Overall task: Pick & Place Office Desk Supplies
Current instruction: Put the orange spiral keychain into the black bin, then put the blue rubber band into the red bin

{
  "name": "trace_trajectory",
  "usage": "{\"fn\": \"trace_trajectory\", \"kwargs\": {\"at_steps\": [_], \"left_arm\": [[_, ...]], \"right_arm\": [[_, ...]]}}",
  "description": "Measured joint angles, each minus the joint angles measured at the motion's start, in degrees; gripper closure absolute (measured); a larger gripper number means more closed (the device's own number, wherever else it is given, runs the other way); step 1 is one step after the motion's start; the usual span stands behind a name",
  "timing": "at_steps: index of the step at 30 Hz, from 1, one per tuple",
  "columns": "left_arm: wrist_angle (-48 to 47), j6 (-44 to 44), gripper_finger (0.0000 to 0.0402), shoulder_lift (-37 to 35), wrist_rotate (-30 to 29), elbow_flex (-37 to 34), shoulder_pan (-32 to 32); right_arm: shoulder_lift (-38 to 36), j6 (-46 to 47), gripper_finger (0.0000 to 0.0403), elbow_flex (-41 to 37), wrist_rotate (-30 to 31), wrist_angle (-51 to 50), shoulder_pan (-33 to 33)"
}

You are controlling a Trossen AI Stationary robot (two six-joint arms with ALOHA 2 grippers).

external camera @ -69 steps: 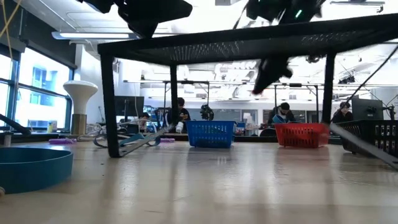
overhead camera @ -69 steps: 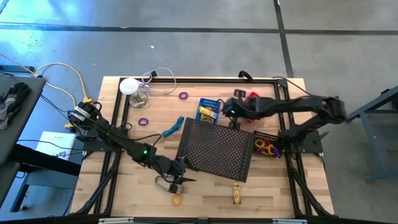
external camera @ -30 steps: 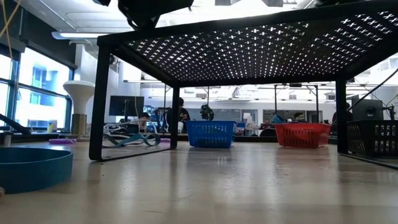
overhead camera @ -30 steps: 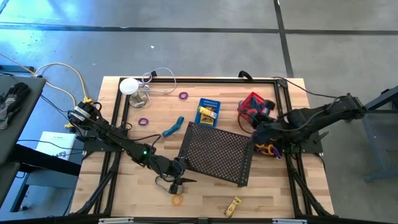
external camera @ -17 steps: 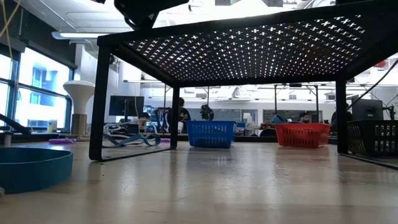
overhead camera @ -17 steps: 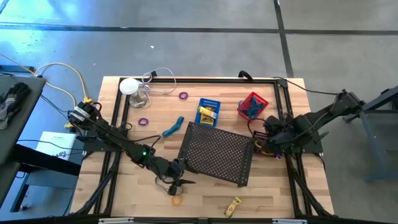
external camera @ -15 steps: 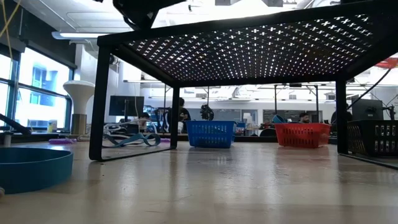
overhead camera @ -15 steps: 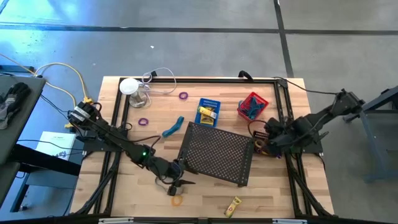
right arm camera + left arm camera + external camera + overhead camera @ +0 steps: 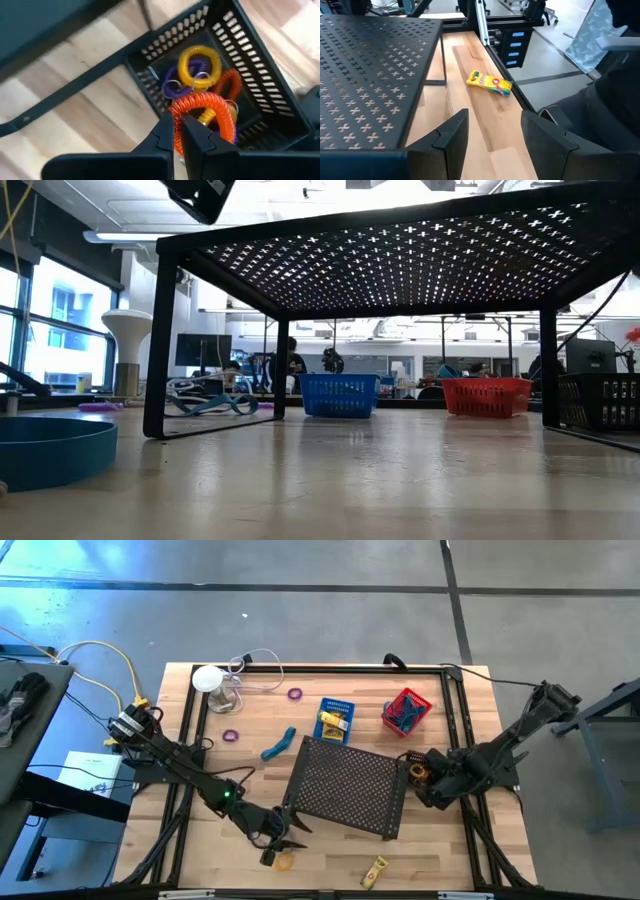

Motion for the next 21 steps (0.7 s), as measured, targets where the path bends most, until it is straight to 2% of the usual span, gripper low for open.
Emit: {"fn": "trace_trajectory", "kwargs": {"at_steps": [4,11,16,21], "left_arm": [[0.0,0.0,0.0225,0.0,0.0,0.0,-0.9],[-1.9,-0.9,0.0225,0.0,0.0,0.0,-2.3],[-2.9,-1.5,0.0225,0.0,-0.2,0.0,-2.3],[-3.2,-1.5,0.0225,-0.1,-0.2,0.0,-2.3]], "right_arm": [[0.0,1.8,0.0371,-1.9,0.0,0.3,-0.4],[0.0,1.7,0.0277,-2.4,0.9,0.3,-0.7],[-0.5,-0.1,0.023,-2.4,5.2,-1.6,-0.6],[-1.1,-2.5,0.0223,-2.4,12.7,-3.1,-0.6]]}}
